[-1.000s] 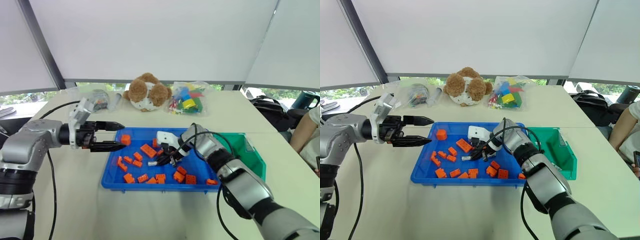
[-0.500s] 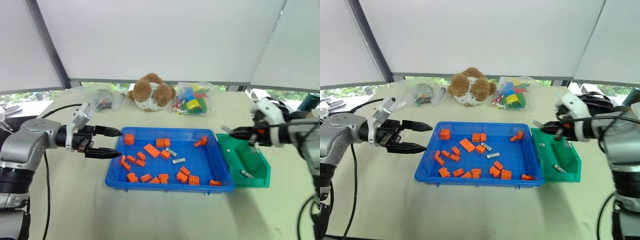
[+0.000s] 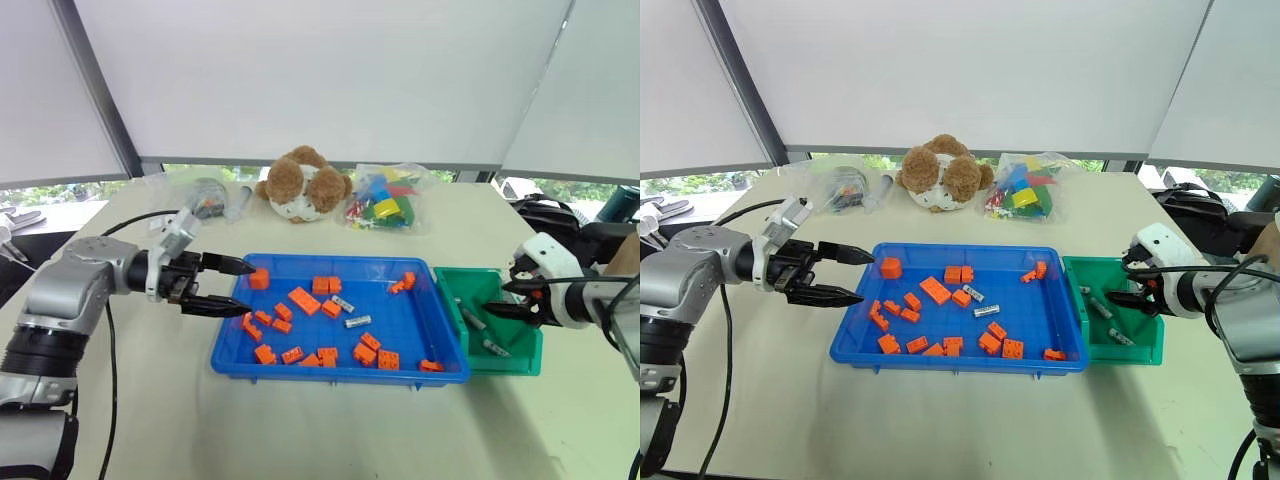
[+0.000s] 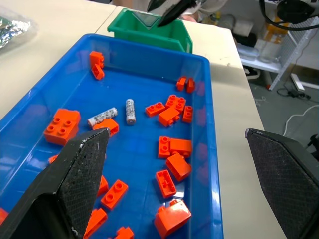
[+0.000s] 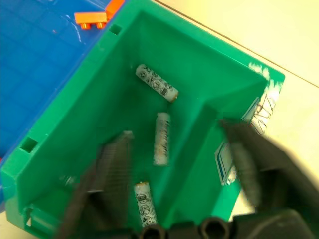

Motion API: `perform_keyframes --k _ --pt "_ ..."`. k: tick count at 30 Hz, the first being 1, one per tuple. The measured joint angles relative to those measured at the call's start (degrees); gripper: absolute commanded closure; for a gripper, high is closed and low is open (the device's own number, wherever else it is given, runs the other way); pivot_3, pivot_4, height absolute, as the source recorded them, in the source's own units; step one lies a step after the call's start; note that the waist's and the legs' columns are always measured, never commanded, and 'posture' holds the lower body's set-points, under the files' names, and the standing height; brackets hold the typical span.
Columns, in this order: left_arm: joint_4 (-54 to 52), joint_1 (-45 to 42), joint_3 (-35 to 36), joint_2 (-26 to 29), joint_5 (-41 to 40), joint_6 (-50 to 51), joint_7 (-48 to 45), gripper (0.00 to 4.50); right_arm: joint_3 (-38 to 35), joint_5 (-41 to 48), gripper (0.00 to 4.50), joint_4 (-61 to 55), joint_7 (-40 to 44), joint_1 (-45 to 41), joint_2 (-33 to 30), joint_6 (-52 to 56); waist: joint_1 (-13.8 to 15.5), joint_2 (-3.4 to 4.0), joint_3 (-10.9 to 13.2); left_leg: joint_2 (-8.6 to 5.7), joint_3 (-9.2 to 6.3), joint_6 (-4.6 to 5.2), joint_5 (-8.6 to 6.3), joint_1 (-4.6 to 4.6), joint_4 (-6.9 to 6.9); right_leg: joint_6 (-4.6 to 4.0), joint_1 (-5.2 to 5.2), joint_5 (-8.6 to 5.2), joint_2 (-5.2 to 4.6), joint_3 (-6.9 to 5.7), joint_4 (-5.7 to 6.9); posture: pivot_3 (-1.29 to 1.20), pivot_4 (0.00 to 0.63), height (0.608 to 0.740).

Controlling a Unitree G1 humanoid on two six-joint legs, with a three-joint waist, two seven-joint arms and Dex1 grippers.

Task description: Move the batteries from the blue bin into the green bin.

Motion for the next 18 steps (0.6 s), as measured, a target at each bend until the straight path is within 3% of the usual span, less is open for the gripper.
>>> perform_keyframes --k 4,9,13,18 --pt "0.05 -0.03 0.03 0.24 0.05 0.02 -0.02 0.00 1.98 2.03 0.06 -0.07 -0.89 -5.46 0.89 0.96 -0.36 0.01 0.00 0.01 0.01 0.00 0.00 0.01 -0.02 0.00 -0.03 0.00 0.02 0.01 0.01 0.00 0.150 0.733" --pt "-0.13 -0.20 0.05 0.10 0.06 0.06 0.63 0.00 8.11 6.51 0.06 -3.97 -5.57 -16.86 14.53 7.45 -0.94 0.00 -0.01 0.11 -0.08 0.00 0.00 0.02 -0.04 -0.01 -0.03 0.00 0.10 -0.07 0.10 0.00 0.150 0.733" --pt "-0.42 -0.35 0.03 -0.39 -0.01 0.14 1.28 0.00 16.74 5.84 0.06 -0.63 -12.82 -17.88 27.00 8.23 -0.33 0.01 0.00 0.06 -0.04 -0.01 0.01 -0.10 -0.02 -0.01 -0.12 0.00 0.04 -0.07 0.10 0.00 0.150 0.733" --pt "-1.67 -0.19 0.18 -0.30 -0.15 0.86 2.26 0.00 22.99 3.22 0.06 5.69 -16.94 -18.85 30.36 4.65 0.32 -0.01 0.00 -0.03 -0.03 -0.01 0.01 -0.20 0.05 0.00 -0.08 0.00 -0.08 -0.07 0.01 0.00 0.150 0.733"
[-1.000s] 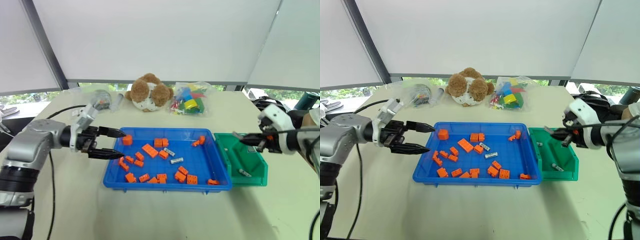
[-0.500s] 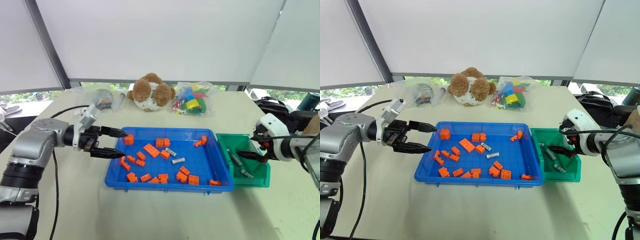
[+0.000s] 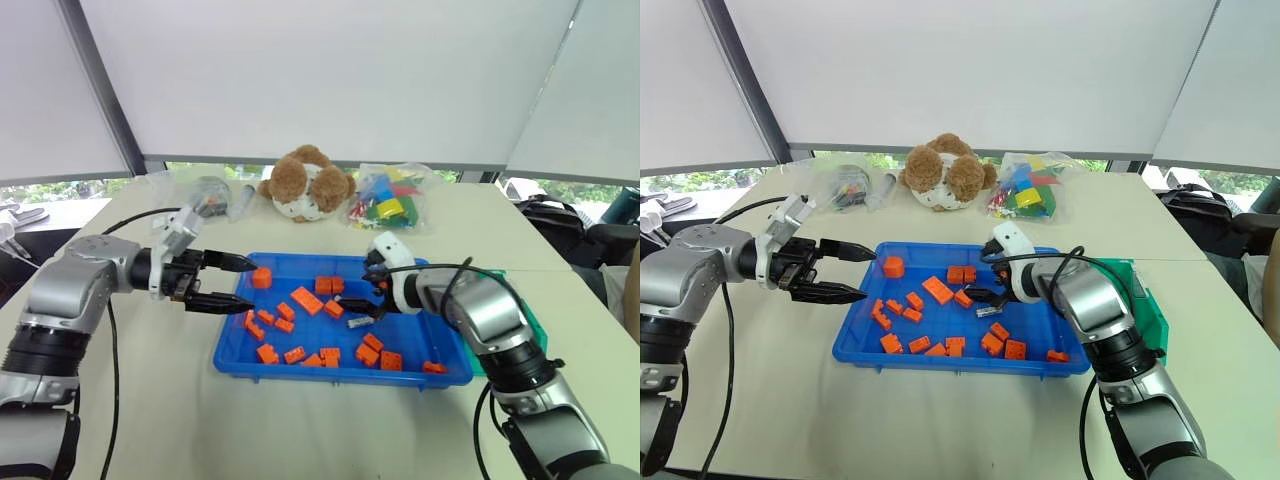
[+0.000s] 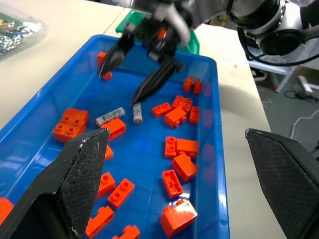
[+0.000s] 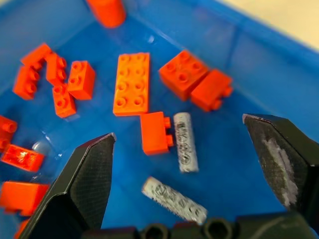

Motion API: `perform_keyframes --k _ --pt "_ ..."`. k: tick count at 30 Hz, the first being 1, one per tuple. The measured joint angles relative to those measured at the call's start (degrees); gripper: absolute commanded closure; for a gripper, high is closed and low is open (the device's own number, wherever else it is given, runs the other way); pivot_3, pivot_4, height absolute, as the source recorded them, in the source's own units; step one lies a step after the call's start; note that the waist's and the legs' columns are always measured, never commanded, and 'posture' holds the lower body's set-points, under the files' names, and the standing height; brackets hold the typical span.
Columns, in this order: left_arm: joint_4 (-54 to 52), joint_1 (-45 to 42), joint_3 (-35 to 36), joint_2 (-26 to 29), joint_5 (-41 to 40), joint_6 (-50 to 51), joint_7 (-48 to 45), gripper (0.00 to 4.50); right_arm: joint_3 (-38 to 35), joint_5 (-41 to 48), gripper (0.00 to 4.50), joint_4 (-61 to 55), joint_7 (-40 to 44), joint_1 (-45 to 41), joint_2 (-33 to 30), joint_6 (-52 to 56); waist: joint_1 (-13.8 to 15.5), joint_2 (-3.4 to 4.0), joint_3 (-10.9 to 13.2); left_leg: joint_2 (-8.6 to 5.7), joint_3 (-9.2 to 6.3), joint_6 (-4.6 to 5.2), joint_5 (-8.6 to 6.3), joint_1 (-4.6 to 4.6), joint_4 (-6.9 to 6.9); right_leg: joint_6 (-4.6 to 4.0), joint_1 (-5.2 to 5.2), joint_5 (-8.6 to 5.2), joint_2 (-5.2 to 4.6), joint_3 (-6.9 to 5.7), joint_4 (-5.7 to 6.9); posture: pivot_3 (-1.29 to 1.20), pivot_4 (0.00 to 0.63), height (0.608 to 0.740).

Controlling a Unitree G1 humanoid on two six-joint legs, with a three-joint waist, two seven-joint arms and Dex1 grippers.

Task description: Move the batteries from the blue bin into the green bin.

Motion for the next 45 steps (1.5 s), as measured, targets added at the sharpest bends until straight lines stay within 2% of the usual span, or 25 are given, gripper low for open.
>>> perform_keyframes --k 8,17,19,21,26,27,32,37,39,42,45 --pt "-1.54 0.66 0.11 0.02 -0.07 0.25 1.24 0.00 6.03 -3.48 0.06 7.61 0.46 -0.38 -0.04 -6.09 -0.90 0.00 0.00 0.05 -0.03 0.00 0.00 0.08 -0.06 0.00 -0.04 0.00 0.09 0.00 0.05 0.00 0.150 0.733" --pt "-2.05 0.91 0.48 0.02 -0.15 0.30 1.48 0.00 7.14 -4.89 0.06 14.95 1.13 -3.01 2.03 -9.32 -0.77 0.00 0.00 0.05 -0.02 0.00 0.00 0.08 -0.05 0.00 -0.03 0.00 0.07 0.00 0.06 0.00 0.150 0.733" --pt "-2.05 0.92 0.48 0.02 -0.15 0.31 1.54 0.00 7.15 -5.05 0.59 16.27 1.44 -3.52 2.72 -9.95 -0.77 0.00 0.00 0.05 -0.02 0.00 0.00 0.08 -0.05 0.00 -0.03 0.00 0.07 0.00 0.06 0.00 0.150 0.733" --pt "-2.07 0.92 0.48 0.02 -0.15 0.33 1.60 0.00 7.15 -5.15 1.39 17.23 1.67 -3.83 3.42 -10.40 -0.77 0.00 0.00 0.05 -0.02 0.00 0.00 0.08 -0.05 0.00 -0.03 0.00 0.08 0.00 0.06 0.00 0.150 0.733" --pt "-2.10 0.93 0.48 0.02 -0.16 0.35 1.78 0.00 7.17 -5.32 4.07 18.00 2.56 -4.21 3.61 -10.46 -0.73 0.00 0.00 0.05 -0.02 0.00 0.00 0.08 -0.05 0.00 -0.02 0.00 0.07 0.00 0.06 0.00 0.150 0.733" --pt "-2.11 0.94 0.48 0.02 -0.16 0.36 1.79 0.00 7.16 -5.39 4.48 17.94 2.56 -4.27 3.60 -10.32 -0.73 0.00 0.00 0.05 -0.02 0.00 0.00 0.08 -0.05 0.00 -0.02 0.00 0.07 0.00 0.06 0.00 0.150 0.733" --pt "-2.25 0.94 0.48 -0.07 -0.21 0.47 1.90 0.00 5.67 -5.51 4.48 14.06 1.78 -4.16 1.41 -6.84 -0.59 0.01 0.01 0.04 -0.02 0.00 0.00 0.06 -0.05 0.00 -0.04 0.00 0.05 0.00 0.06 0.00 0.150 0.733" --pt "-2.49 1.08 0.49 -0.08 -0.60 0.66 1.91 0.00 -6.54 -2.90 4.48 -0.05 1.05 -3.94 -8.62 1.82 -0.16 0.01 0.01 0.03 -0.03 0.01 -0.01 0.04 -0.05 0.00 -0.01 0.00 0.04 -0.01 0.03 0.00 0.150 0.733" --pt "-2.59 1.22 0.49 -0.14 -0.72 0.66 1.88 0.00 -11.95 -2.32 4.48 -4.67 0.74 -1.64 -14.18 5.18 -0.06 -0.01 0.00 0.03 -0.05 0.03 -0.02 0.06 -0.06 0.00 0.03 0.00 0.04 -0.03 0.00 0.00 0.150 0.733" --pt "-2.25 1.24 0.47 -0.48 -0.76 0.55 1.83 0.00 -18.44 -2.29 4.48 -8.32 -0.07 6.37 -22.12 9.28 -0.21 -0.02 -0.01 0.02 -0.02 0.05 -0.03 0.08 -0.06 0.00 0.05 0.00 0.04 0.01 -0.07 0.00 0.150 0.733" --pt "-1.89 0.96 0.26 -1.25 -0.63 0.26 1.72 0.00 -20.91 -1.86 4.48 -8.96 -0.35 11.61 -24.27 10.99 -0.88 -0.01 -0.02 0.03 0.02 0.06 -0.03 0.19 -0.07 0.00 0.05 0.00 0.11 0.10 0.00 0.00 0.150 0.733"
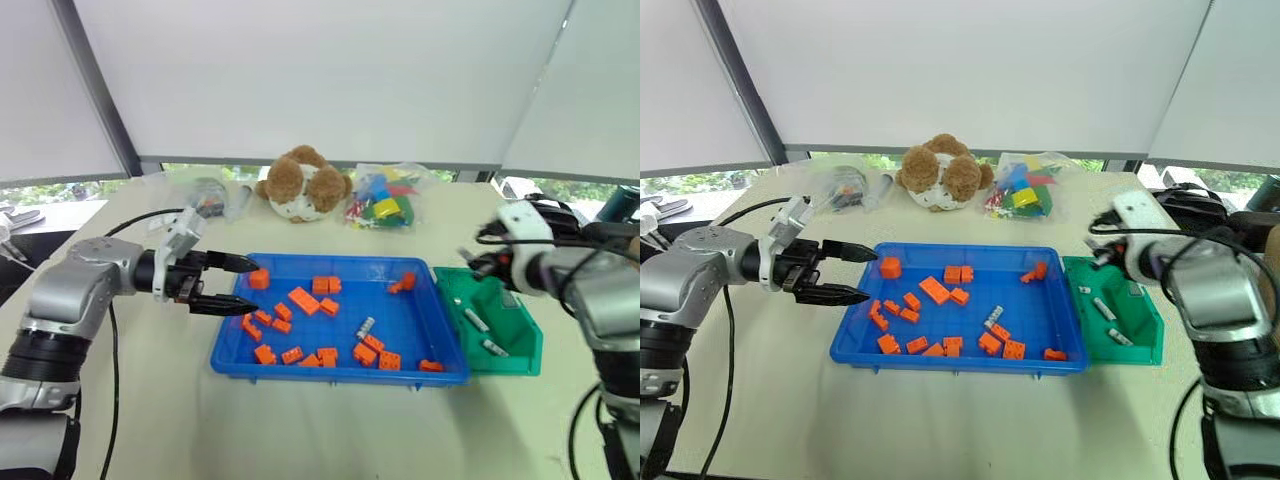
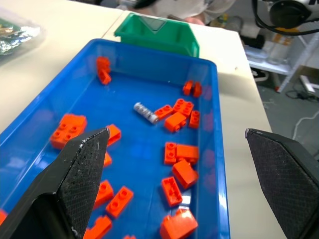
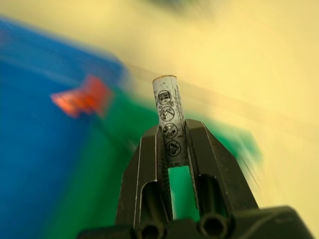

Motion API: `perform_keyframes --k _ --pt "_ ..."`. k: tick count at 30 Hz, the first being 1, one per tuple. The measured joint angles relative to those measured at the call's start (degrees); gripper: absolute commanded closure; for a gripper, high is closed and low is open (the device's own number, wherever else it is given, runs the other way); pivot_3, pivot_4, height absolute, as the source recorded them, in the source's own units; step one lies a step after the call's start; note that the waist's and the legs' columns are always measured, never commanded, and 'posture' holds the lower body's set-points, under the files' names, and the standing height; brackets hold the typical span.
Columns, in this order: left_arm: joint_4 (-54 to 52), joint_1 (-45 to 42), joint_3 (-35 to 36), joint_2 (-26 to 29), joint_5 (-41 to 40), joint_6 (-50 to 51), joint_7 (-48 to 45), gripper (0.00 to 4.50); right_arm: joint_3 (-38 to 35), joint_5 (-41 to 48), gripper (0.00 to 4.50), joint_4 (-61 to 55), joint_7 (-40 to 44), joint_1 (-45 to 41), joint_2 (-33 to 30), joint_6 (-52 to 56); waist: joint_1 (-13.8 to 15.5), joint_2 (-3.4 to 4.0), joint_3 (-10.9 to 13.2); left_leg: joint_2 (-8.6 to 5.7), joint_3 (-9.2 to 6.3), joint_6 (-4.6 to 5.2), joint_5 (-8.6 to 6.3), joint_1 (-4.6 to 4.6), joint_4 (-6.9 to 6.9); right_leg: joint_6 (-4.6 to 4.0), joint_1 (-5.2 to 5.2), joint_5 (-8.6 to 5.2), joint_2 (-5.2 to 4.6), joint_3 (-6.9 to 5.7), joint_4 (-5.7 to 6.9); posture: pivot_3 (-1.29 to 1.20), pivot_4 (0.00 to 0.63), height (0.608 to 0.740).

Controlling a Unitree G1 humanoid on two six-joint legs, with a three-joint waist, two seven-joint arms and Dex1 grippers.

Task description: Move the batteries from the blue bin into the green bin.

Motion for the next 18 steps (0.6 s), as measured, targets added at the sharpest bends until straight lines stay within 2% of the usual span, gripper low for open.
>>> perform_keyframes --k 1,3,6,7,10,13,16,18 --pt "0.22 -0.39 -0.36 -0.47 0.12 -0.17 -0.07 0.00 -0.83 0.50 4.48 -0.54 -0.04 1.80 -0.33 0.14 -0.09 0.01 0.00 0.00 -0.03 0.00 0.00 0.01 -0.01 0.00 0.00 0.00 0.03 0.01 0.01 0.00 0.150 0.733" --pt "0.96 -0.65 -0.58 -0.82 0.52 -0.55 -0.33 0.00 -1.41 1.37 3.45 -1.41 -0.04 4.27 -0.62 0.18 -0.19 0.01 0.00 0.01 -0.03 0.00 0.00 0.02 -0.01 0.00 -0.01 0.00 0.04 0.01 0.02 0.00 0.150 0.733" --pt "1.73 -0.74 -0.67 -1.09 0.87 -1.16 -0.55 0.00 -2.16 2.57 2.16 -1.88 -0.19 6.54 -0.69 0.17 0.11 0.01 0.00 0.00 -0.02 0.00 0.00 0.00 0.00 0.00 -0.01 0.00 0.01 0.01 0.01 0.00 0.150 0.733" --pt "1.86 -0.74 -0.68 -1.09 0.99 -1.22 -0.60 0.00 -2.29 3.12 1.48 -2.02 -0.29 6.80 -0.69 0.17 0.29 0.01 0.00 0.00 -0.02 0.00 0.00 -0.01 0.00 0.00 -0.01 0.00 0.01 0.01 0.01 0.00 0.150 0.733" --pt "2.11 -0.75 -0.70 -1.10 1.27 -1.30 -0.72 0.00 -3.00 4.20 0.04 -3.03 -0.50 6.81 -0.81 0.16 0.49 0.01 0.00 0.00 -0.02 0.00 0.00 -0.02 0.01 0.00 -0.01 0.00 0.01 0.01 0.00 0.00 0.150 0.733" --pt "2.23 -0.74 -0.67 -1.06 1.49 -1.31 -0.91 0.00 -3.13 6.54 0.04 -4.92 -0.27 5.36 -0.49 0.71 0.53 0.01 0.00 -0.01 -0.02 0.00 0.00 -0.03 0.01 0.00 -0.01 0.00 -0.01 0.01 -0.01 0.00 0.150 0.733" --pt "2.22 -0.93 -0.74 -1.34 1.56 -1.31 -0.97 0.00 -2.34 11.09 0.04 -10.87 0.27 0.84 4.33 3.11 0.11 0.01 0.00 0.04 -0.07 0.00 0.00 0.00 0.00 0.00 -0.01 0.00 0.06 -0.01 0.02 0.00 0.150 0.733" --pt "2.21 -1.08 -0.82 -1.70 1.60 -1.30 -0.97 0.00 0.79 13.84 0.04 -14.66 0.64 -0.19 7.19 3.86 0.20 0.01 0.00 0.04 -0.17 0.00 0.00 -0.02 -0.02 0.00 -0.01 0.00 0.08 -0.06 0.03 0.00 0.150 0.733"
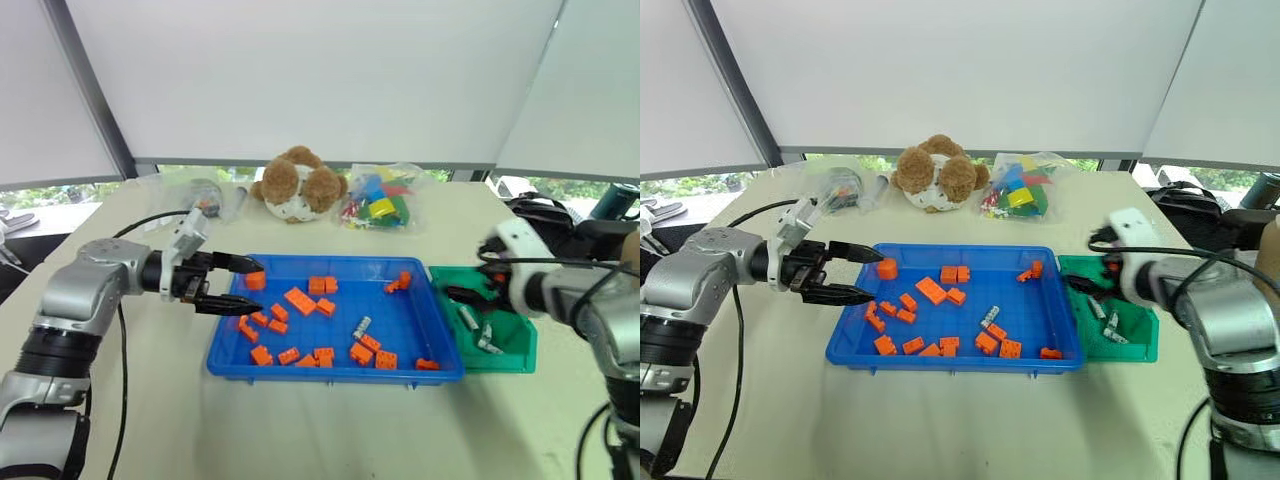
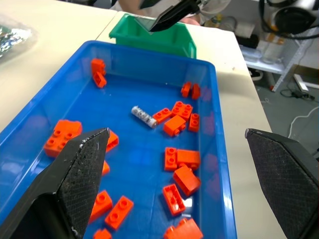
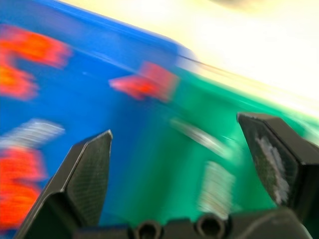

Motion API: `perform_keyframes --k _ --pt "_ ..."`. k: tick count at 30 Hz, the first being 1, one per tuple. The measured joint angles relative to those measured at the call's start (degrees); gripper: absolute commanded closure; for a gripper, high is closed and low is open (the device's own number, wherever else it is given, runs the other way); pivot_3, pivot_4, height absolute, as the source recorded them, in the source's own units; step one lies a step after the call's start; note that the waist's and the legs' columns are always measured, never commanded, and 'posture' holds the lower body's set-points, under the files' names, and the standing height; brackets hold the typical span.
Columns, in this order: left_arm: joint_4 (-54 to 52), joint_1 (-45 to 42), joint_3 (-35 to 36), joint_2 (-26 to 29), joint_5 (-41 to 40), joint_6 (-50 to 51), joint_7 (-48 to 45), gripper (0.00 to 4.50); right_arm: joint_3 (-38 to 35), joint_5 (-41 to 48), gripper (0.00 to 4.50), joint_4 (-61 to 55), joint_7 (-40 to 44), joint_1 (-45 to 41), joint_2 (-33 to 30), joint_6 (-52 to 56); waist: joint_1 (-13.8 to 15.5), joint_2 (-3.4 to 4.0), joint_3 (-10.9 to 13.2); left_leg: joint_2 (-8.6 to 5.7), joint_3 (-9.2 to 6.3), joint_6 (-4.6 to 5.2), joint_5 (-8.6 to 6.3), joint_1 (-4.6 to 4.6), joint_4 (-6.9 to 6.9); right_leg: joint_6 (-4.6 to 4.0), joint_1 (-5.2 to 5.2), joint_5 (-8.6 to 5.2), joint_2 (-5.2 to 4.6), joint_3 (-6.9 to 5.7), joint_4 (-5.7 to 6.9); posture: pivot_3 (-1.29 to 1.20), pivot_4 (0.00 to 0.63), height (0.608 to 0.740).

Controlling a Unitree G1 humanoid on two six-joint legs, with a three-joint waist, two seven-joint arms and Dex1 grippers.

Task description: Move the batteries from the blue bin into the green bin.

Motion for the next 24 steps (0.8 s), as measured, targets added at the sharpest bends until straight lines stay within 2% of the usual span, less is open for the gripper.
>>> perform_keyframes --k 3,7,11,24 --pt "0.02 -0.13 0.01 0.00 0.23 0.02 0.03 0.00 7.43 0.98 0.04 -1.22 -0.99 0.05 3.30 -0.21 0.37 0.00 0.00 -0.04 0.03 0.00 0.00 -0.06 0.03 0.00 0.00 0.00 -0.07 0.00 -0.02 0.00 0.150 0.733" --pt "-0.07 -0.21 0.01 -0.02 0.29 0.11 0.11 0.00 14.88 0.15 0.04 2.90 -3.30 -1.74 7.55 -2.22 0.38 -0.01 0.00 -0.07 0.07 -0.01 0.00 -0.08 0.09 0.00 0.02 0.00 -0.11 0.01 -0.04 0.00 0.150 0.733" --pt "-0.37 -0.21 0.03 0.03 0.27 0.23 0.37 0.00 21.20 -1.93 0.04 7.83 -4.05 -3.38 8.32 -4.73 0.29 -0.01 0.00 -0.06 0.04 0.00 0.00 -0.07 0.07 0.00 0.01 0.00 -0.09 -0.01 -0.03 0.00 0.150 0.733" --pt "-2.51 0.87 0.49 0.29 0.10 1.04 1.24 0.00 27.49 -6.16 0.04 15.89 -4.65 -5.09 10.23 -8.97 0.23 -0.01 0.00 -0.06 0.04 0.00 0.00 -0.07 0.06 0.00 0.00 0.00 -0.09 -0.01 -0.03 0.00 0.150 0.733"
